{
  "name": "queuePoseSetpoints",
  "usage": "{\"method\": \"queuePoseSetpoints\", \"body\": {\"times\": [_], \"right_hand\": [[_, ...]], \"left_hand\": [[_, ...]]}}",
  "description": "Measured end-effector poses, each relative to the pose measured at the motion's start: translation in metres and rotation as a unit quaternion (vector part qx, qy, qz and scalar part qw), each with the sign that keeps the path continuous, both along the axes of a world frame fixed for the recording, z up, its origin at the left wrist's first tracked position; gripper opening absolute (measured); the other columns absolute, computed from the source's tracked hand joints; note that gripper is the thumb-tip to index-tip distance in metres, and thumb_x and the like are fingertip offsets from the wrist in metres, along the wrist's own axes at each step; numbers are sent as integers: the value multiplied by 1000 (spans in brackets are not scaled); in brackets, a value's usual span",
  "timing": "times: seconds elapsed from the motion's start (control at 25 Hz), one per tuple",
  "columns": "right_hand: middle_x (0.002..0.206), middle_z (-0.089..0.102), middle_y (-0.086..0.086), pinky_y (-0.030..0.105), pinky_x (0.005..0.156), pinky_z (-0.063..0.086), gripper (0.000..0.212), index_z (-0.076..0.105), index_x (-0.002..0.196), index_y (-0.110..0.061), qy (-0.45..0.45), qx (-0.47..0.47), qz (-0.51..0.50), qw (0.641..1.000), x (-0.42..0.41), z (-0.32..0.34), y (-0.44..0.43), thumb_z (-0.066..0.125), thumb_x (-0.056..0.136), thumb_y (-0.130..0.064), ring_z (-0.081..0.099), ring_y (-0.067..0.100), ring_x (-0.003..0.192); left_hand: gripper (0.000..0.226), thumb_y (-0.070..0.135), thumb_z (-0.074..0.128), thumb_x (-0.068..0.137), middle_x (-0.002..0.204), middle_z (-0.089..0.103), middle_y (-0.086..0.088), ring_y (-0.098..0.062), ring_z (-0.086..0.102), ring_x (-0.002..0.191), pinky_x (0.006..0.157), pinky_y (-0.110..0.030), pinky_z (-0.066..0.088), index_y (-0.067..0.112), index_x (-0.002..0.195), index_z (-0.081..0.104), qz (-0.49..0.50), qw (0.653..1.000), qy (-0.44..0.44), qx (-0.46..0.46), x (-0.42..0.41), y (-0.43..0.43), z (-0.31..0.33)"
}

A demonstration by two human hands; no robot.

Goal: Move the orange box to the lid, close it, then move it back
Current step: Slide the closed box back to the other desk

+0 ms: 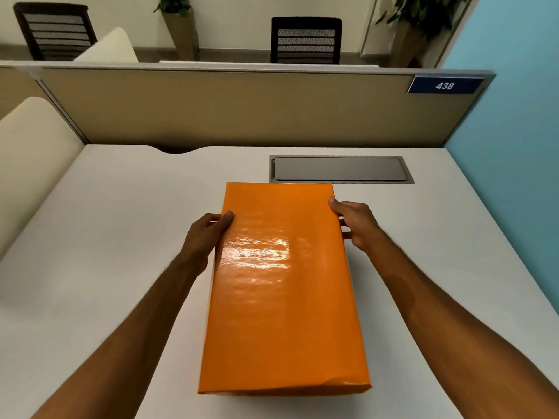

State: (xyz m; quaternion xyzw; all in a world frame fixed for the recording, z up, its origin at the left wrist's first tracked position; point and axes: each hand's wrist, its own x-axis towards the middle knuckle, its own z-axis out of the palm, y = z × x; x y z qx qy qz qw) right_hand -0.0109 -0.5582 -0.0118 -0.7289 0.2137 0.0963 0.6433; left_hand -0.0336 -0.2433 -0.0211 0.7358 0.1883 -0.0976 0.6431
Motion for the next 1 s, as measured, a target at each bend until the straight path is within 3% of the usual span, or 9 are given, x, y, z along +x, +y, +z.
{"method": "queuePoseSetpoints", "body": {"times": [0.24,0.48,0.6,0.72,0.84,1.0], "right_hand": [[110,68,5,45,78,51,37,64,115,-15,6,-29,-12,999,7,-9,1,61,93,-44,65,27,97],[107,67,4,46,81,53,29,62,105,-20,-6,-60,-12,998,7,-13,2,58,94,-46,65,27,99],[105,69,6,44,76,53,32,64,101,-19,-6,-63,-1,998,2,-7,3,57,93,-49,66,27,94],[112,69,8,42,72,55,45,65,116,-15,-3,-73,23,997,-12,-6,0,58,92,-52,67,29,100],[120,66,7,37,69,56,46,57,132,-17,-3,-52,58,997,-43,-5,-9,63,92,-41,66,28,105],[119,69,0,37,69,59,55,50,140,-30,21,17,116,993,-89,-1,-24,69,88,-36,68,23,105]], "left_hand": [[52,45,76,77,111,72,-6,-24,70,98,92,-47,55,15,119,69,48,999,-7,-7,3,0,-9],[61,47,75,78,118,70,-10,-27,69,101,94,-50,54,17,130,63,57,998,-26,21,0,-4,-12],[66,54,72,77,118,70,-10,-29,68,103,93,-52,54,19,132,60,40,998,-24,44,-4,-4,-6],[73,59,65,80,126,65,-12,-31,65,109,94,-54,52,27,143,46,2,997,-24,75,-18,-3,0],[74,60,64,80,132,62,-8,-30,64,111,89,-54,55,37,145,39,-62,995,-21,70,-51,5,2],[72,53,65,83,123,63,3,-21,65,107,70,-38,58,46,147,32,-112,994,15,10,-90,14,2]]}}
